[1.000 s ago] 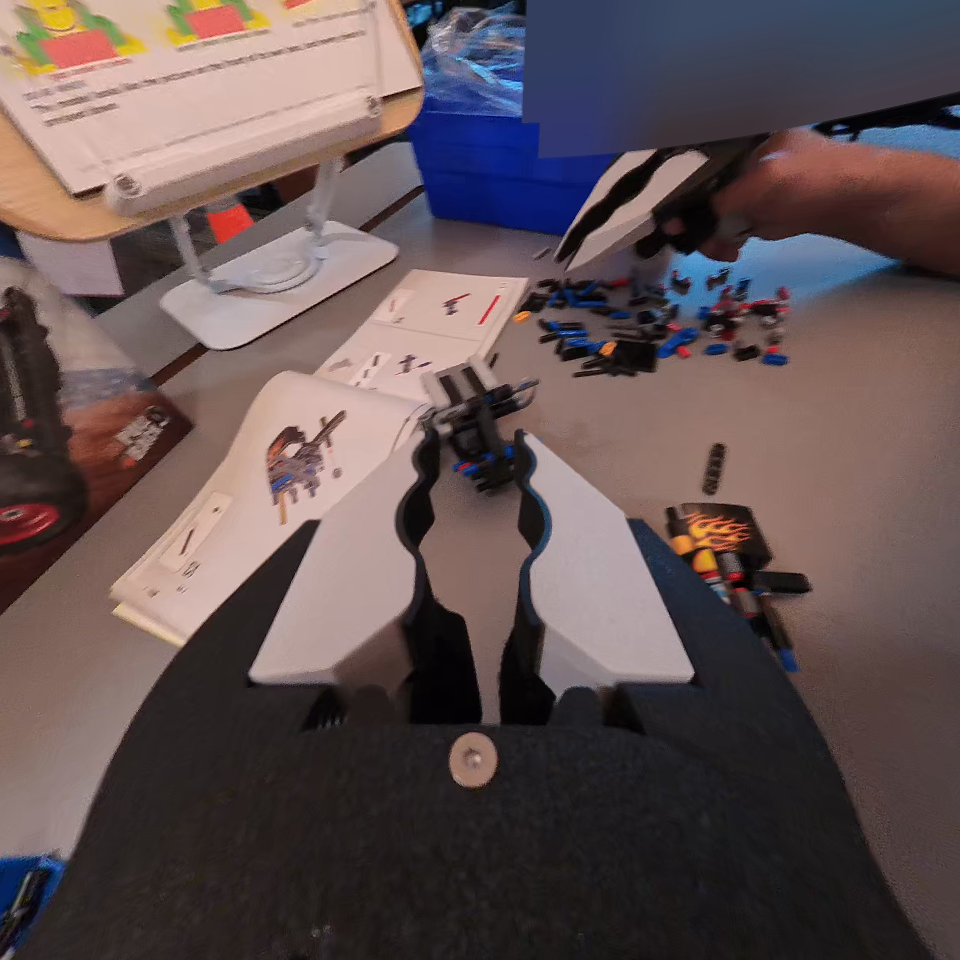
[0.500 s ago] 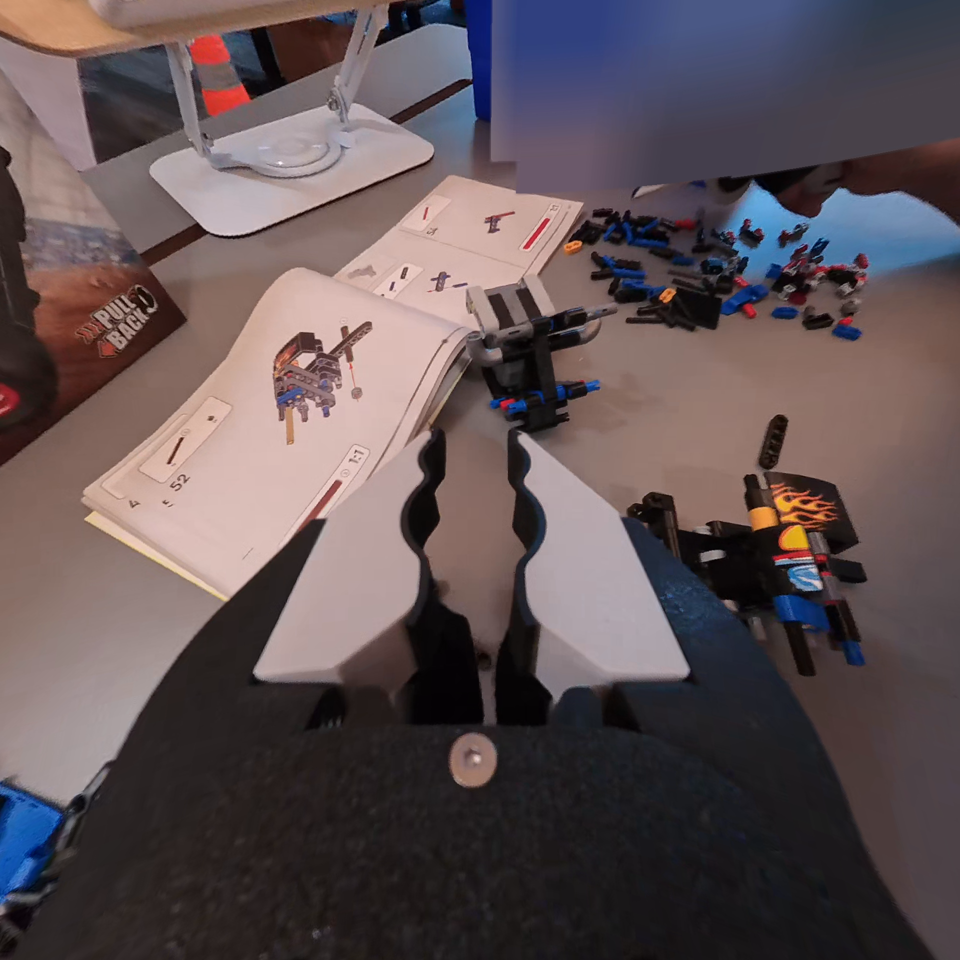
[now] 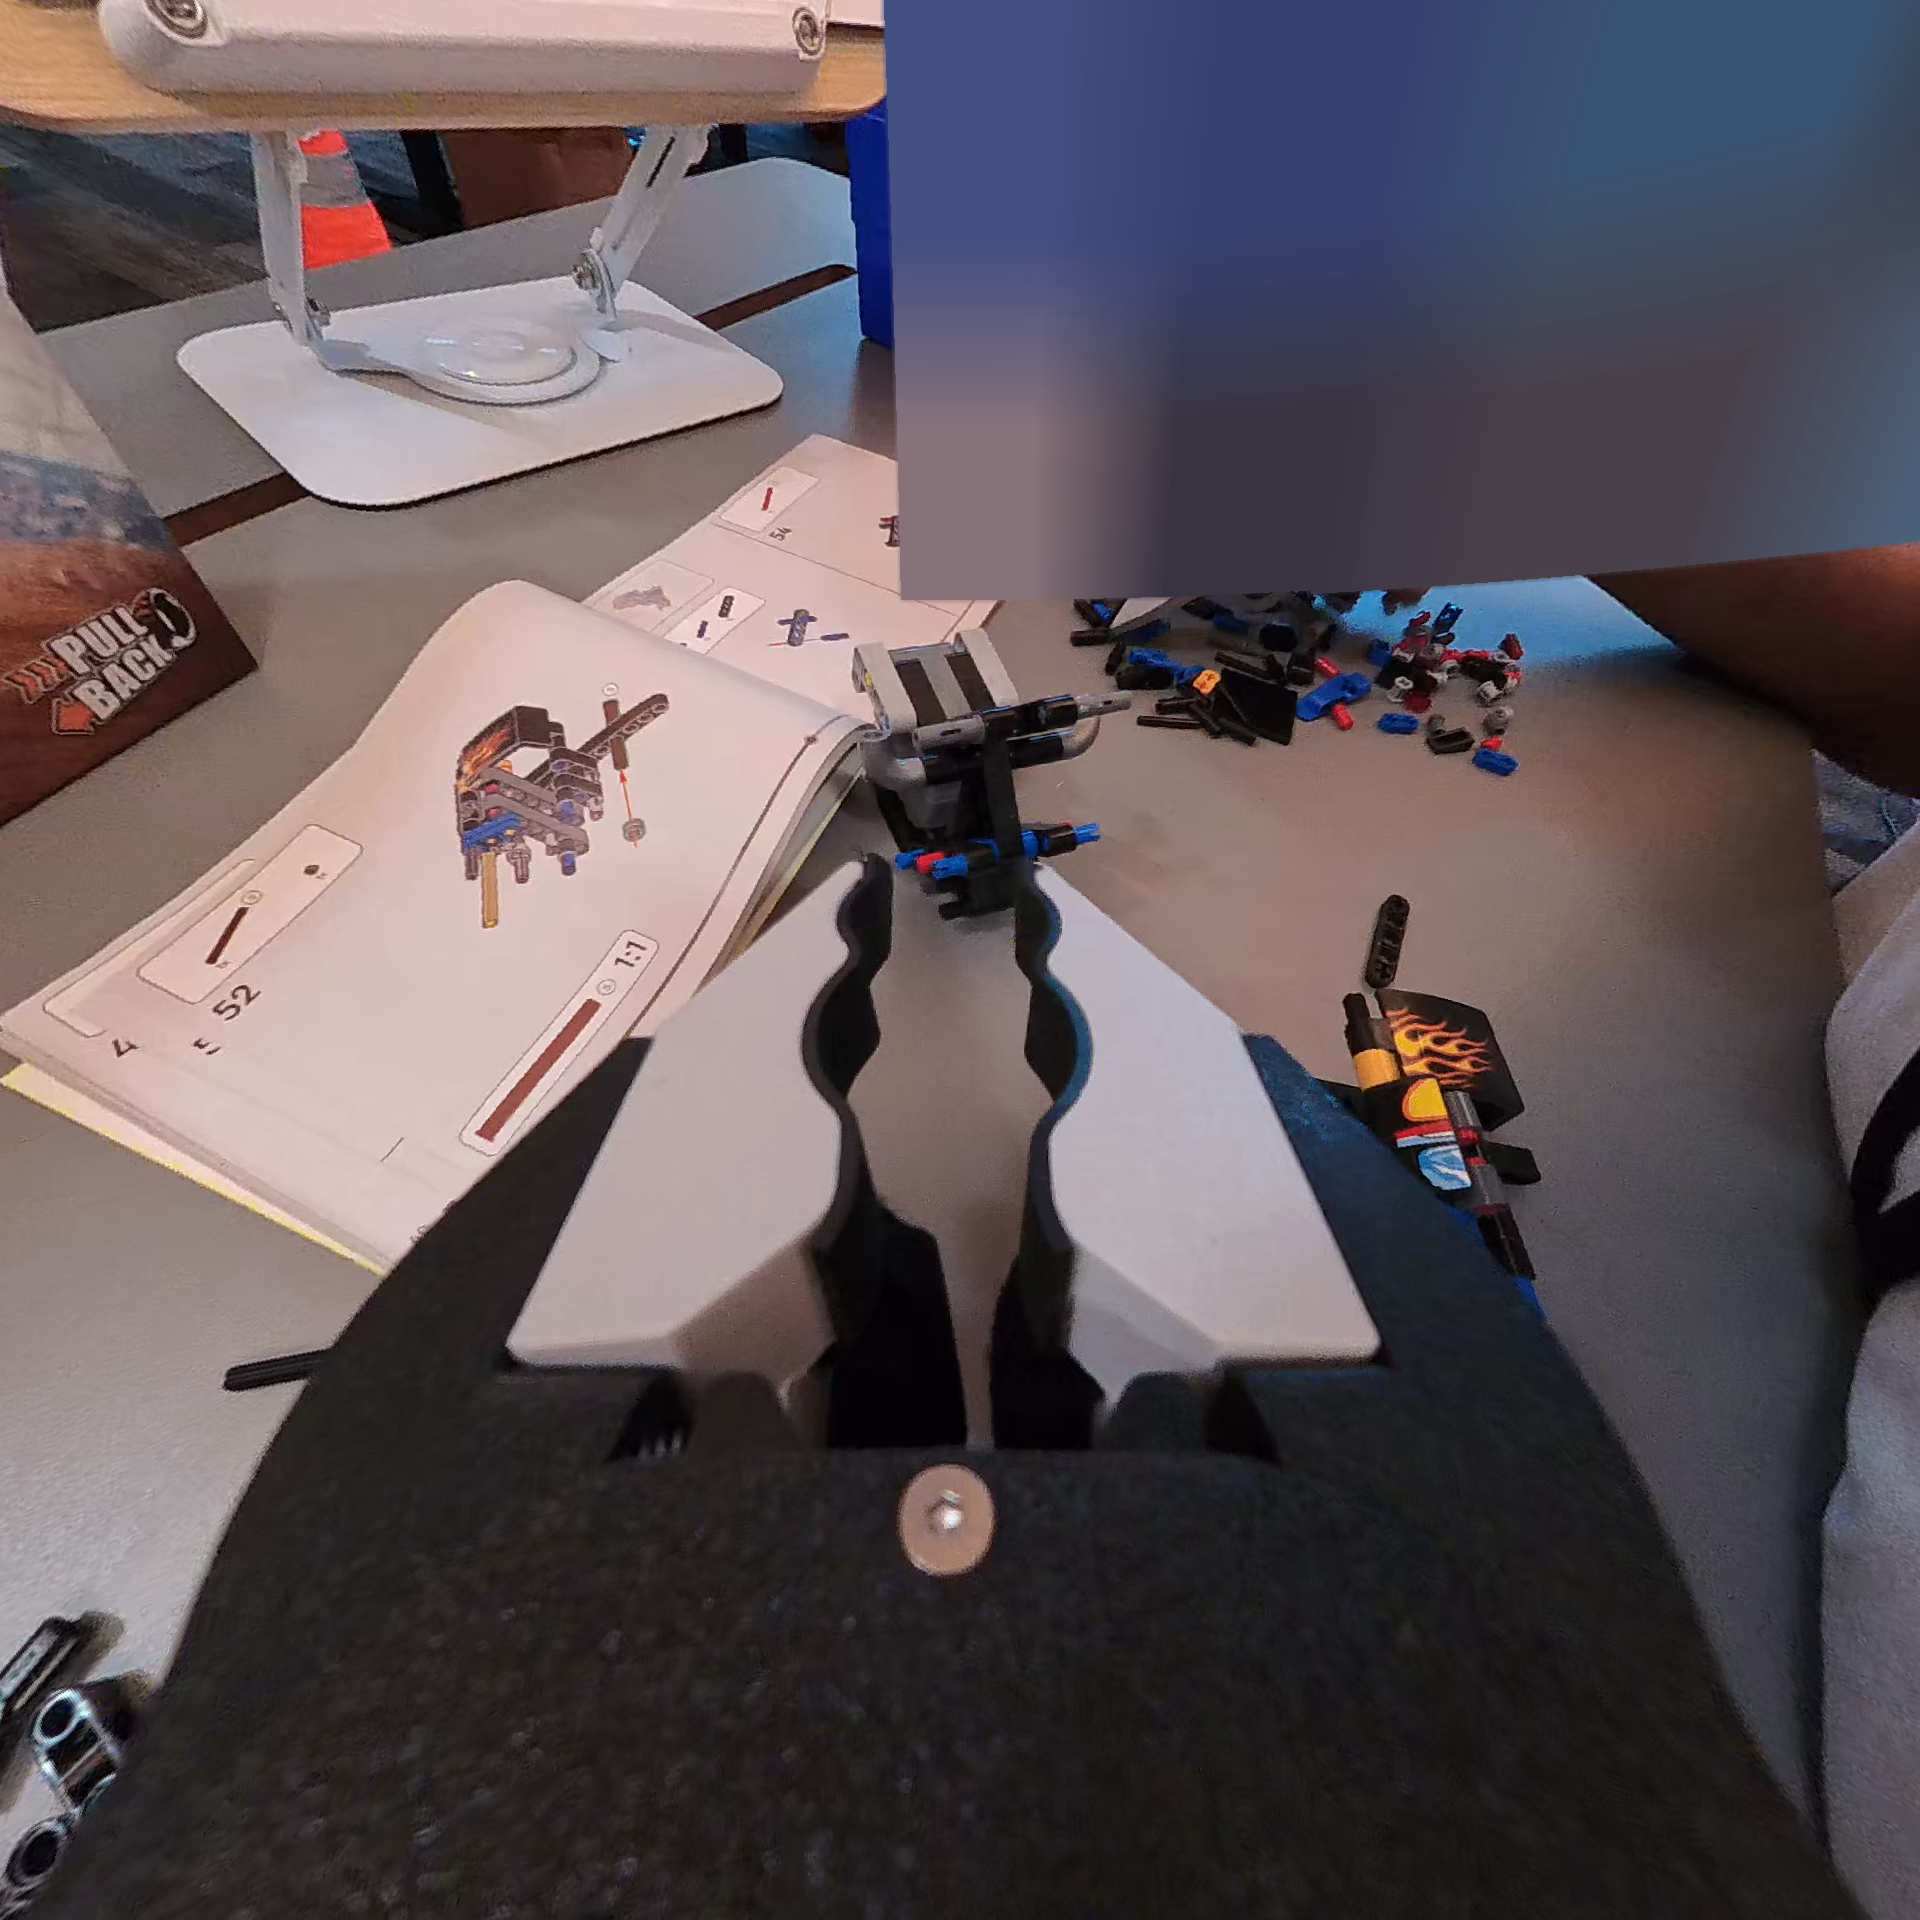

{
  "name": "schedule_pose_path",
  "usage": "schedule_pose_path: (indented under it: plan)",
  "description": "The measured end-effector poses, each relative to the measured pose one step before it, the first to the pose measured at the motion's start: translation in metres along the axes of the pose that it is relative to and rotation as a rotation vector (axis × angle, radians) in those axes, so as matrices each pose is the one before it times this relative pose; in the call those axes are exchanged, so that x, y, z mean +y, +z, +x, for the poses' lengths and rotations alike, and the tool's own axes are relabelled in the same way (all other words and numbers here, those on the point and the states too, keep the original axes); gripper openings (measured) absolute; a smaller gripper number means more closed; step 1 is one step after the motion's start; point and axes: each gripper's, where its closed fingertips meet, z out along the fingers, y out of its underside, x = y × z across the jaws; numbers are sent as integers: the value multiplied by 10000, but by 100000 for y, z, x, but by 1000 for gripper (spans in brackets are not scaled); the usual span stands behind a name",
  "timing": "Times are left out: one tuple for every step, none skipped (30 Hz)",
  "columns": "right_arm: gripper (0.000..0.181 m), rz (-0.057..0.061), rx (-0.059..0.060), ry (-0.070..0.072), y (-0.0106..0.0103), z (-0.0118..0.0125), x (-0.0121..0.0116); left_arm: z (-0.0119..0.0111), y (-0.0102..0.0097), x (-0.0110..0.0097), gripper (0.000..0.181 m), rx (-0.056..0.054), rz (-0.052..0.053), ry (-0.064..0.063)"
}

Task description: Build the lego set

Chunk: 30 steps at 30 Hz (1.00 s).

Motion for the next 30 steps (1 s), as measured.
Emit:
schedule_pose_path:
  plan:
    - [18,-29,38,-23,51,17,58,64,-13,-32,22,33,25,-17]
    - [16,15,98,-83,4,83,-5,65,2,-9,22,41,6,-26]
    - [14,-9,90,-94,-4,59,33,48,18,28,22,40,-16,-28]
    - [14,-6,49,-67,0,15,23,8,13,15,22,10,-1,-11]
    - [12,-17,32,-17,-7,17,20,-23,3,14,22,-13,6,6]
    - [8,-10,13,-3,-22,26,44,-25,23,30,22,-11,-17,1]
    - [8,20,-7,12,-10,7,10,-13,29,64,22,-2,-31,-4]
    - [8,8,-3,25,-10,-4,4,-9,27,60,22,-4,-25,2]
    - [8,7,13,-7,7,2,3,-20,21,16,22,-17,0,16]
    - [8,-16,22,-63,-23,-17,23,-4,12,9,22,-13,1,20]
    - [7,-31,69,-110,-42,21,38,0,19,30,22,-3,-23,12]
    - [7,-34,110,-111,-46,78,41,-14,0,10,22,-17,-6,13]
    - [7,3,113,-102,-49,74,-12,16,-18,-19,22,-11,11,22]
    - [7,92,61,-82,-97,10,-139,22,-13,-18,22,-6,-3,20]
    - [7,101,-40,-21,-115,-132,-171,29,-36,-42,22,-10,11,29]
    - [7,104,-33,27,-154,-76,-203,23,-39,-45,22,-15,16,43]
    - [7,185,-21,8,-237,-84,-351,-12,-35,-34,22,-44,14,47]
    - [7,268,-90,-27,-314,-235,-516,-14,-24,-47,22,-41,21,38]
    - [7,315,-183,-49,-373,-470,-650,29,-12,-30,22,-14,-1,23]
    - [7,344,-278,-89,-377,-766,-763,34,-7,-19,22,-17,-2,23]
    - [7,341,-393,-152,-352,-1126,-840,45,-17,-63,22,-23,16,46]
    - [7,308,-534,-239,-243,-1509,-813,60,-6,-39,22,-28,3,66]
    - [8,216,-571,-316,-95,-1738,-653,63,-4,-32,22,-41,-3,77]
    - [8,132,-660,-399,68,-2028,-460,82,-14,-76,22,-31,20,77]
    - [7,69,-845,-445,178,-2394,-259,127,-9,-64,22,6,15,54]
    - [7,-10,-800,-445,343,-2345,-90,147,0,-69,22,36,22,25]
    - [7,-89,-492,-370,557,-1767,44,147,7,-101,22,56,54,-3]
    - [7,-317,-464,-332,687,-1533,399,109,-1,-52,22,47,29,-27]
    - [7,-460,-486,-379,728,-1457,654,68,21,25,22,28,-20,-23]
    - [7,-423,-166,-399,718,-856,671,20,20,28,22,-12,-19,11]
